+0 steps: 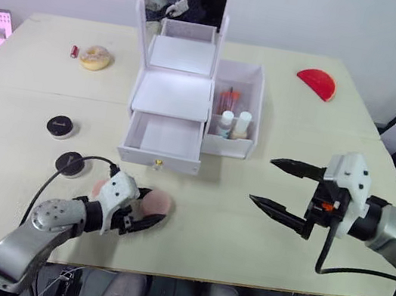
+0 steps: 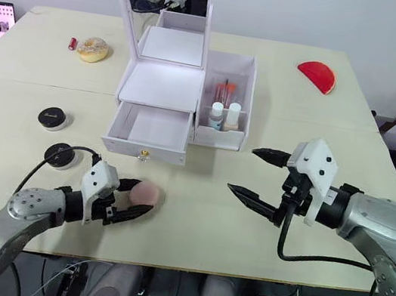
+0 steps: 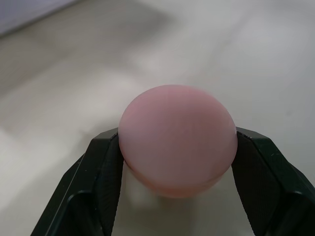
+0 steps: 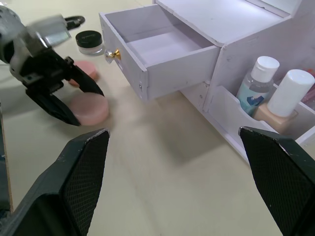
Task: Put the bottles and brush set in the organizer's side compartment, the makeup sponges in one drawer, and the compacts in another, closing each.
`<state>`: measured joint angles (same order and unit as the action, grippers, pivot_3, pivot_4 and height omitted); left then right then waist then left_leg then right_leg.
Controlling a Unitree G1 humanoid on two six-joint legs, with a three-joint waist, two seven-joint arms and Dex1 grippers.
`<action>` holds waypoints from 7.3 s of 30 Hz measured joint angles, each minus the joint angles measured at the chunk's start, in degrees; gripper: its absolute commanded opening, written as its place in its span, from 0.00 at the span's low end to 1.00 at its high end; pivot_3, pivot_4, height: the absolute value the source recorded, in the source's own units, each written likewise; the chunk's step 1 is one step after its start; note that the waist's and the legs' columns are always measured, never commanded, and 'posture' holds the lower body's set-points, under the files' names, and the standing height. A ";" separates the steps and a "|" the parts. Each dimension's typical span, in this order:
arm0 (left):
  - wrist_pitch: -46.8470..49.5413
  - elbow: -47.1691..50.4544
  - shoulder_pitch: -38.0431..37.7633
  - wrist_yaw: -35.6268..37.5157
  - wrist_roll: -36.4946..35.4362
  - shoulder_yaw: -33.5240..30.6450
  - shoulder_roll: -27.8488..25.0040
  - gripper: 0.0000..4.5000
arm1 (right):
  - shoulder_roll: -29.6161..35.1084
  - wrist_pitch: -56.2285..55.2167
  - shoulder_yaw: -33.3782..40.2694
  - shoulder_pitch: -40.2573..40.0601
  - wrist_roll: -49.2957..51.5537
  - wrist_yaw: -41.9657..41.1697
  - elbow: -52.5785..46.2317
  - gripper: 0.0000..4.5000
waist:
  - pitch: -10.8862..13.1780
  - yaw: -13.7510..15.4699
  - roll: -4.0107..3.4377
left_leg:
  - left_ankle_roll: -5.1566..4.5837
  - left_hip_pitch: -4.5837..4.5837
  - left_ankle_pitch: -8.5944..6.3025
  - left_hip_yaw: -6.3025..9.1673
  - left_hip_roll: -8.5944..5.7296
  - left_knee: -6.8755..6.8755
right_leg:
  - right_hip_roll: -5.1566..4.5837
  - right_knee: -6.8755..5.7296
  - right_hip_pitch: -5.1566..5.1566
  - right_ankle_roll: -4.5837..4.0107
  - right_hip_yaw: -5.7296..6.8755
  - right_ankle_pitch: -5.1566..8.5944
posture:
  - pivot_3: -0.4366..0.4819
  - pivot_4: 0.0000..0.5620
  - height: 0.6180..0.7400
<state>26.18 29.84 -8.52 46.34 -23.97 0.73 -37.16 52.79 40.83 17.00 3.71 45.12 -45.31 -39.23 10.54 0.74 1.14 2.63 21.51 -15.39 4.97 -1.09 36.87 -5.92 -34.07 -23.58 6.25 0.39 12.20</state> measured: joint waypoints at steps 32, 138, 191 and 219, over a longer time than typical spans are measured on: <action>2.50 -33.58 38.48 26.87 -10.19 -3.47 -14.25 0.59 | 2.52 4.26 -3.11 12.65 5.33 -1.12 1.14 1.00 | 0.29 -0.15 -0.06 | -0.07 0.15 -0.04 -0.05 0.02 -0.10 | 0.06 0.04 -0.18 -0.24 -0.02 -0.16 | 0.48 0.27 1.00; 6.99 0.52 -19.41 9.11 -13.27 -40.15 -1.84 1.00 | -0.88 -6.67 -3.63 7.93 -3.27 -9.80 9.74 1.00 | 0.20 -1.03 0.25 | 0.02 -0.02 -0.67 -1.21 1.06 0.12 | 0.40 0.02 -0.63 -0.56 -0.16 -0.35 | 0.48 0.27 1.00; 28.17 17.75 -10.92 -34.99 8.64 -10.68 18.53 1.00 | -1.87 -1.15 -9.40 12.53 0.24 -6.48 3.68 1.00 | -0.09 -0.05 0.47 | 0.00 -0.13 -0.67 -1.04 1.06 0.33 | 0.63 -0.05 -0.44 -0.67 -0.18 -0.42 | 0.48 0.27 1.00; 31.10 21.13 -5.87 -27.67 1.45 -22.41 9.89 0.59 | -1.27 -1.21 -9.76 14.42 0.05 -9.50 5.18 1.00 | -0.09 -0.04 0.48 | 0.00 -0.09 -0.67 -0.97 1.07 0.33 | 0.66 -0.06 -0.47 -0.69 -0.16 -0.43 | 0.48 0.27 1.00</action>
<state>57.28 50.98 -14.39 18.68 -22.52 -21.68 -27.27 51.53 39.61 7.23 18.13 45.17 -54.81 -34.06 10.45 0.71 1.62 2.63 21.42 -16.06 4.00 -0.03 37.20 -5.26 -34.13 -24.05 5.56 0.23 11.77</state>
